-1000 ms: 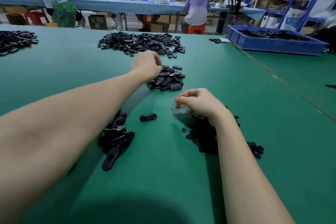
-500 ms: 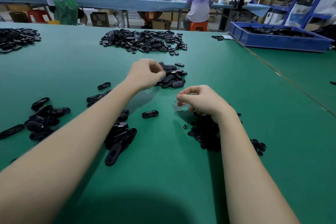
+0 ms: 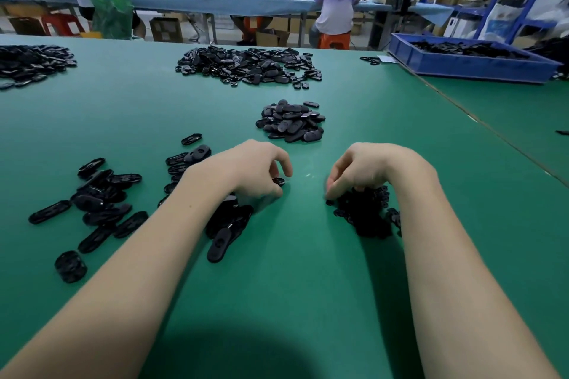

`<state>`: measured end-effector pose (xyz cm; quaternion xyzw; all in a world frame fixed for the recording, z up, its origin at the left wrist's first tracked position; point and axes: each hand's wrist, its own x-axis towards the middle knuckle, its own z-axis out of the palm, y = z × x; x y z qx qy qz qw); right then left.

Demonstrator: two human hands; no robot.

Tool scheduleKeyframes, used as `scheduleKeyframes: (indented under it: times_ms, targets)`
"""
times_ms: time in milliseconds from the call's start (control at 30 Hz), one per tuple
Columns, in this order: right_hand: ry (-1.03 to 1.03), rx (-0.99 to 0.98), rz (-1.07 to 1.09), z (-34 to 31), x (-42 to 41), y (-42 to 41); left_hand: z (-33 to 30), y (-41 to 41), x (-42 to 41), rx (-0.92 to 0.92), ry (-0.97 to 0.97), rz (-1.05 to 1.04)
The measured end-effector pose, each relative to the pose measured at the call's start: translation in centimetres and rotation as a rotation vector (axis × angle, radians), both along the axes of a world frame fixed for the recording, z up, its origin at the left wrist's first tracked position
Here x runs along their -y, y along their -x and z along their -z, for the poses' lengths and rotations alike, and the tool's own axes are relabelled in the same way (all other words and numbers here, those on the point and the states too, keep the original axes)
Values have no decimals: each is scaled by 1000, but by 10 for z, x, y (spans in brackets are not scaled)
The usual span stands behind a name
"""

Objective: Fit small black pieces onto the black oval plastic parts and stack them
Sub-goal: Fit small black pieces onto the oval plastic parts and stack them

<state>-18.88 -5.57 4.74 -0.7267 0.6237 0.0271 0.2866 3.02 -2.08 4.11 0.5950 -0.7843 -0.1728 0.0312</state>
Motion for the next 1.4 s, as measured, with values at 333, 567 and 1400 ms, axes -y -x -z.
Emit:
scheduleKeyframes:
  times_ms: [333,567,1400]
  targets:
    - [3,-76,-20,-10,-3,-6,12,-2,4,-398,81,-74]
    - [-47,-164,-45,-13,-6,-8,13,6,9,-1331,-98,-333]
    - [162,748,119,-7,-10,-16,20,15,7,-1465,-113,-400]
